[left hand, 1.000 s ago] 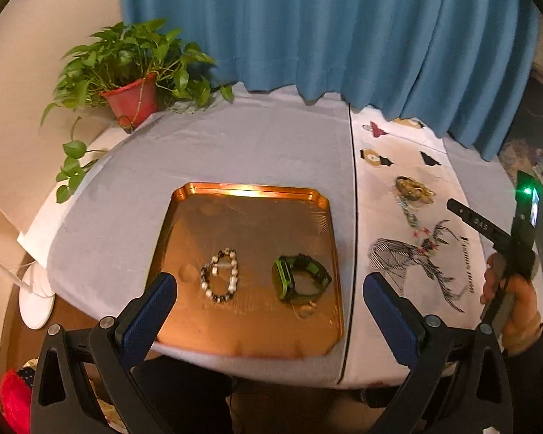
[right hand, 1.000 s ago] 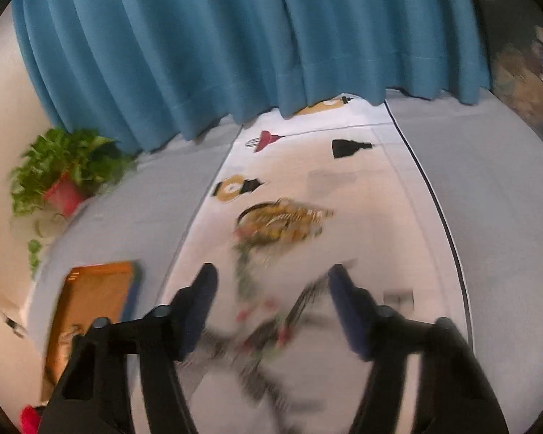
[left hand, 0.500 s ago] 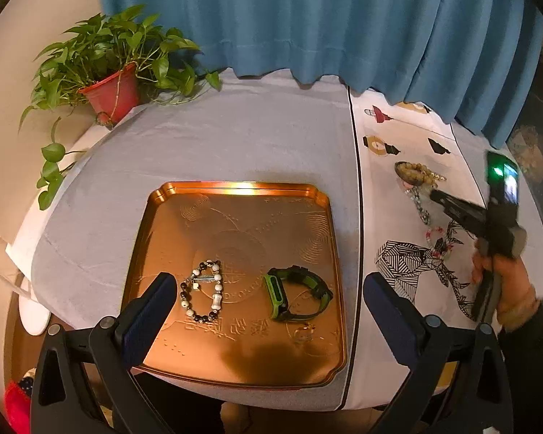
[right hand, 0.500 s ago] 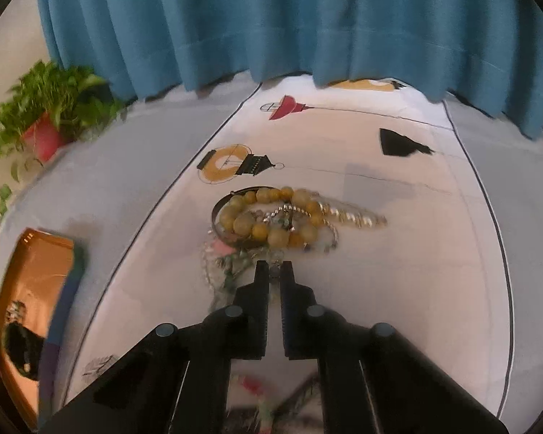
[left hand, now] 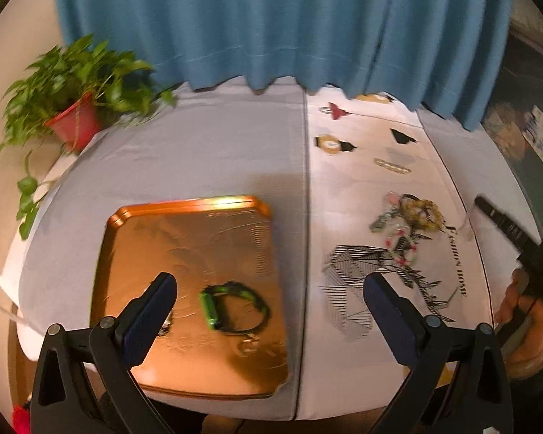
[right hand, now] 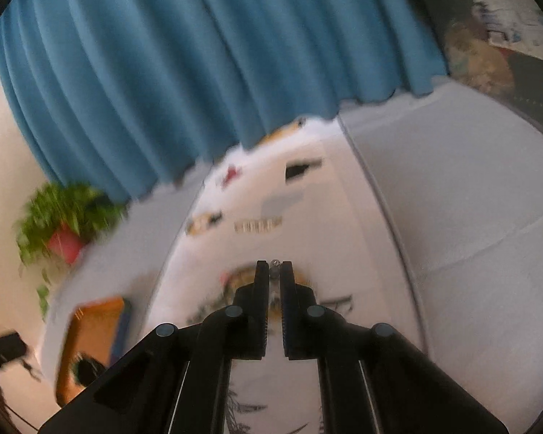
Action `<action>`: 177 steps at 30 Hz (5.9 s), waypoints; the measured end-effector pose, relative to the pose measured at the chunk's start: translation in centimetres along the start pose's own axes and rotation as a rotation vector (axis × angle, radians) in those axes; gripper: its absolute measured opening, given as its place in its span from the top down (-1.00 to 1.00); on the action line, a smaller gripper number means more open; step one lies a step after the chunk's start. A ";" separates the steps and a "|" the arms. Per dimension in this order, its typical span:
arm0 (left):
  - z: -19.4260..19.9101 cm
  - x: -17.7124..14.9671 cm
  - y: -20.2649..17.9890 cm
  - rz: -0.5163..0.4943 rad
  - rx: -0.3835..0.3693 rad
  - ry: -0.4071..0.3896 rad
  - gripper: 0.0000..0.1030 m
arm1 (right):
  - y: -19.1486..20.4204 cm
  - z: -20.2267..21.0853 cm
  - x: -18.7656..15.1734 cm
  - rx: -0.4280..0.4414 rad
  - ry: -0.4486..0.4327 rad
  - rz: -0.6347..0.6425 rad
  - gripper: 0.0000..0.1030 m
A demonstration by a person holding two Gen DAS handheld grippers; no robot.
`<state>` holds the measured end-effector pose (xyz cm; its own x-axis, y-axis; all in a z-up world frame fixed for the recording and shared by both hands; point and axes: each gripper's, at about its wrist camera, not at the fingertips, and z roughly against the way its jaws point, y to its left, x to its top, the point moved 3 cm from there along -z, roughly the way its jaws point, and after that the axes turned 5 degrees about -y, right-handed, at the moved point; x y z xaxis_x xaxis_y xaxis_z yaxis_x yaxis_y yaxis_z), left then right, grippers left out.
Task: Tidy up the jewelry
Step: 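Move the right tool to the white bead bracelet on the runner, then grasp the white bead bracelet with the right tool while the left tool grasps the yellow bead bracelet, then lift both bracelets and carry them toward the copper tray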
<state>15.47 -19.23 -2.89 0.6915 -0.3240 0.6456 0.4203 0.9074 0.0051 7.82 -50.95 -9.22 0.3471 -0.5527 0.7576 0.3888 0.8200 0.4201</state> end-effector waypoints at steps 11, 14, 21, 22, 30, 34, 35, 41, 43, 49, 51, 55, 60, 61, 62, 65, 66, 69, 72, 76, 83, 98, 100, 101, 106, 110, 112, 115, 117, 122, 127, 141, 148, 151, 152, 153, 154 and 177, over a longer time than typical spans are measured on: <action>-5.6 3.1 -10.0 -0.118 -0.140 0.052 -0.97 | -6.4 -0.5 -0.5 -0.138 0.099 -0.045 0.88; -8.0 4.1 -13.5 -0.162 -0.175 0.098 -0.97 | -8.4 -0.8 -1.1 -0.198 0.134 -0.042 0.87; -14.6 5.7 -18.6 -0.077 -0.219 0.312 -0.90 | -10.2 -1.4 -1.3 -0.199 0.181 -0.072 0.87; -15.3 5.9 -18.7 -0.065 -0.212 0.332 -0.87 | -10.3 -1.4 -1.3 -0.197 0.183 -0.071 0.87; -17.8 7.0 -18.9 -0.021 -0.177 0.409 -0.19 | -11.3 -1.1 -1.3 -0.187 0.193 -0.102 0.87; -18.1 6.5 -20.0 -0.059 -0.203 0.431 0.15 | -11.7 -1.1 -1.2 -0.179 0.192 -0.121 0.87; -18.3 6.5 -20.3 -0.068 -0.206 0.429 0.16 | -11.7 -1.1 -1.2 -0.178 0.191 -0.122 0.87; -19.1 7.8 -21.5 -0.147 -0.206 0.402 0.13 | -11.7 -1.2 -1.2 -0.176 0.189 -0.132 0.87; -19.2 8.0 -22.1 -0.171 -0.216 0.422 0.10 | -11.8 -1.2 -1.1 -0.174 0.188 -0.137 0.87; -19.0 7.9 -23.6 -0.252 -0.232 0.413 0.09 | -11.8 -1.3 -1.1 -0.171 0.186 -0.140 0.87; -19.2 7.7 -23.9 -0.279 -0.233 0.423 0.09 | -11.9 -1.2 -1.1 -0.168 0.185 -0.144 0.87; -19.0 7.3 -24.4 -0.359 -0.225 0.413 0.12 | -12.0 -1.2 -1.1 -0.161 0.185 -0.151 0.87; -18.6 6.7 -25.4 -0.479 -0.219 0.397 0.20 | -12.2 -1.2 -1.0 -0.154 0.186 -0.167 0.87; -18.7 6.5 -25.7 -0.507 -0.214 0.401 0.21 | -12.2 -1.2 -1.0 -0.153 0.185 -0.169 0.87; -18.7 6.4 -25.8 -0.533 -0.203 0.402 0.26 | -12.2 -1.3 -0.9 -0.153 0.185 -0.169 0.87; -18.6 6.2 -25.4 -0.567 -0.182 0.406 0.38 | -12.2 -1.4 -0.9 -0.146 0.185 -0.173 0.87; -18.5 6.2 -25.1 -0.569 -0.177 0.411 0.43 | -12.3 -1.3 -0.9 -0.144 0.185 -0.175 0.87; -18.8 6.1 -24.1 -0.575 -0.159 0.425 0.58 | -12.3 -1.4 -0.8 -0.143 0.185 -0.180 0.87; -19.2 5.7 -24.1 -0.586 -0.158 0.439 0.73 | -12.3 -1.3 -0.8 -0.142 0.185 -0.180 0.87; -19.4 5.5 -24.2 -0.598 -0.158 0.429 0.73 | -12.3 -1.4 -0.8 -0.141 0.185 -0.182 0.87; -20.1 6.1 -24.7 -0.603 -0.136 0.437 0.65 | -12.4 -1.4 -0.8 -0.138 0.184 -0.184 0.87; -20.6 5.2 -23.4 -0.540 -0.119 0.445 0.85 | -12.5 -1.4 -0.8 -0.137 0.182 -0.189 0.87; -20.1 5.6 -23.8 -0.532 -0.122 0.425 0.85 | -12.6 -1.4 -0.8 -0.137 0.180 -0.188 0.87; -19.7 5.8 -24.1 -0.533 -0.120 0.406 0.85 | -12.6 -1.5 -0.8 -0.137 0.179 -0.188 0.87; -16.7 8.0 -24.3 -0.476 -0.167 0.327 0.85 | -12.7 -1.0 -0.4 -0.150 0.148 -0.192 0.87; -13.1 9.8 -23.4 -0.435 -0.195 0.240 0.85 | -12.0 1.2 1.4 -0.132 0.001 -0.165 0.88; -11.8 10.5 -22.7 -0.407 -0.197 0.209 0.85 | -11.5 2.1 2.0 -0.128 -0.055 -0.156 0.88; -9.8 11.3 -20.9 -0.368 -0.195 0.170 0.85 | -11.2 3.2 2.7 -0.122 -0.111 -0.152 0.88; -8.4 11.5 -19.4 -0.342 -0.195 0.152 0.85 | -10.9 3.5 2.9 -0.121 -0.124 -0.150 0.88; -4.7 10.8 -15.5 -0.285 -0.185 0.122 0.85 | -9.7 4.7 3.2 -0.141 -0.112 -0.128 0.88; -0.9 7.9 -11.5 -0.242 -0.167 0.109 0.85 | -6.7 7.7 2.2 -0.133 -0.083 -0.089 0.88; 10.7 -5.4 -2.2 -0.114 -0.176 0.104 0.85 | 5.7 20.0 -6.3 0.032 0.081 0.119 0.87; 15.1 -10.9 1.6 -0.062 -0.195 0.090 0.86 | 12.2 24.8 -11.1 0.133 0.156 0.197 0.87; 16.7 -12.6 3.2 -0.041 -0.200 0.078 0.86 | 14.6 25.9 -13.1 0.165 0.187 0.236 0.87; 17.2 -13.0 3.7 -0.035 -0.200 0.072 0.86 | 15.3 26.2 -13.5 0.172 0.191 0.252 0.87; 17.7 -13.4 4.3 -0.029 -0.199 0.065 0.86 | 16.0 26.4 -14.0 0.176 0.194 0.266 0.87; 18.0 -13.7 4.6 -0.022 -0.200 0.060 0.86 | 16.5 26.7 -14.3 0.180 0.197 0.277 0.87; 12.4 -7.4 14.6 0.118 -0.139 0.001 0.86 | 27.4 16.4 -13.5 0.274 0.245 0.431 0.87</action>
<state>9.19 -0.26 1.88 0.7415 -0.2176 0.6347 0.4129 0.8936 -0.1761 -0.14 -18.59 0.27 0.6261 -0.1515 0.7649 -0.0557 0.9698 0.2376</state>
